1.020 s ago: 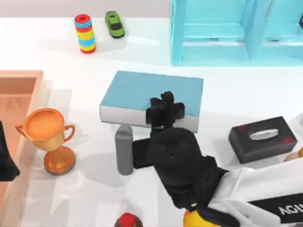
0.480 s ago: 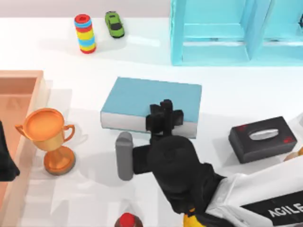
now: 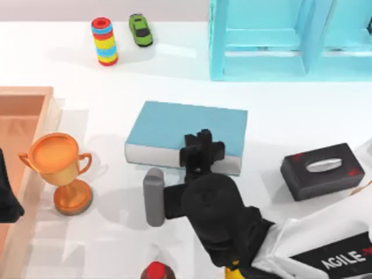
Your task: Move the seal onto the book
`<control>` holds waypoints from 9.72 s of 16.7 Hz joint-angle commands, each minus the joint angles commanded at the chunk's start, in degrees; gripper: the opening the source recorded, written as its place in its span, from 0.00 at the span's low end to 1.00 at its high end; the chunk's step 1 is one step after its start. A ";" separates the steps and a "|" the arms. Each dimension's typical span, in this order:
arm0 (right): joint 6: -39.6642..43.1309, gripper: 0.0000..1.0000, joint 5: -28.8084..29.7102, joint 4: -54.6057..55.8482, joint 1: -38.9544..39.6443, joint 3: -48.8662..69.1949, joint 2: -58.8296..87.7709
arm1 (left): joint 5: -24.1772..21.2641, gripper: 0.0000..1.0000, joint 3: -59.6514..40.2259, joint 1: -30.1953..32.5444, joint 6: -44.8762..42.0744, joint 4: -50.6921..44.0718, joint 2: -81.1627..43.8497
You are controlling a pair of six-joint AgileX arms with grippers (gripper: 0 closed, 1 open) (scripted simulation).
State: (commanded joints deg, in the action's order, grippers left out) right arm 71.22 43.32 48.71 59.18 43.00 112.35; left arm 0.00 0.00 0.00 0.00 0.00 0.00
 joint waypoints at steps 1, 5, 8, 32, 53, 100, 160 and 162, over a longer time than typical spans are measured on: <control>0.00 0.15 0.00 0.00 0.00 0.00 0.00 | 0.00 1.00 0.00 0.00 0.00 0.00 0.00; 0.00 0.45 0.00 0.00 0.00 0.00 0.00 | 0.00 1.00 0.00 0.00 0.00 0.00 0.00; 0.00 0.68 0.00 0.00 0.00 0.00 0.00 | 0.00 1.00 0.00 0.00 0.00 0.00 0.00; -10.37 1.00 23.47 -20.58 16.57 -0.14 -20.40 | 0.00 1.00 0.00 0.00 0.00 0.00 0.00; -24.52 1.00 22.47 -26.47 27.56 -7.14 -13.48 | 0.00 1.00 0.00 0.00 0.00 0.00 0.00; -71.22 1.00 -43.32 -48.71 -59.19 -43.00 -112.35 | -0.90 1.00 -41.49 -6.70 -8.02 -35.16 -49.69; -71.22 1.00 -43.32 -48.71 -59.19 -43.00 -112.35 | 0.76 0.00 -73.99 -14.52 -15.85 -49.71 -112.34; -71.22 1.00 -43.32 -48.71 -59.19 -43.00 -112.35 | 2.21 0.00 -77.20 -12.97 -13.39 -49.68 -111.63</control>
State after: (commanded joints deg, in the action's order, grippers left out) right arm 0.00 0.00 -0.01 0.00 0.00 0.00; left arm 2.21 -77.20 -12.97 -13.39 -49.68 -111.63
